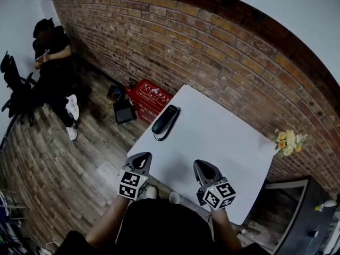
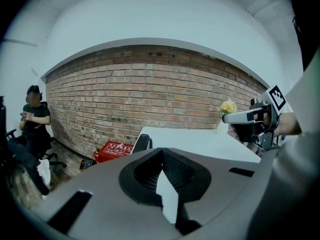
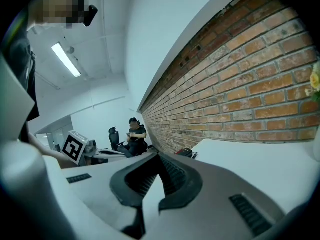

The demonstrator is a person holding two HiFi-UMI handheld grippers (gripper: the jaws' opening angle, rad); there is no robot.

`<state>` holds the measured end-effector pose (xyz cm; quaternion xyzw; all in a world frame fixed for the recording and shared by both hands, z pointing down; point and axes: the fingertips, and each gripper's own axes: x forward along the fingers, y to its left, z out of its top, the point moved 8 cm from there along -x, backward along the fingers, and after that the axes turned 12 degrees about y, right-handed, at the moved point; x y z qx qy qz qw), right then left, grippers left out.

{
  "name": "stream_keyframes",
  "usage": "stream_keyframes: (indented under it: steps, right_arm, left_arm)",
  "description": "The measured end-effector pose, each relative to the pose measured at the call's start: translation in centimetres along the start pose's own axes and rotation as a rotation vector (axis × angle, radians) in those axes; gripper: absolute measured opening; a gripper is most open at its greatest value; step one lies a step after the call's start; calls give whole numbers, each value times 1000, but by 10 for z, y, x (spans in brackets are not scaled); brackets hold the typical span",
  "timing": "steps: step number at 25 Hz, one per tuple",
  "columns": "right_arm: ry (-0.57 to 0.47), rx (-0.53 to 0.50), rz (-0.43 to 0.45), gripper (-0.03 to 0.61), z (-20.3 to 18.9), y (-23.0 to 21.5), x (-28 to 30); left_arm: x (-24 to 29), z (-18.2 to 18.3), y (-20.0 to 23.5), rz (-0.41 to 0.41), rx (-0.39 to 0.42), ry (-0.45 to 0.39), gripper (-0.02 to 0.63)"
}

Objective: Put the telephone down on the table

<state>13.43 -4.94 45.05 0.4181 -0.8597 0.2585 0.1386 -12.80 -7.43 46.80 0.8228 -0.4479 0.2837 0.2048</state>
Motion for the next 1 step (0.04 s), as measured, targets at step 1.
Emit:
stream_keyframes:
  steps: [1]
  right_arm:
    - [-1,-1,-2,21,1,-1,1]
  left_arm:
    - [2,1,1,1,-1,-1,14]
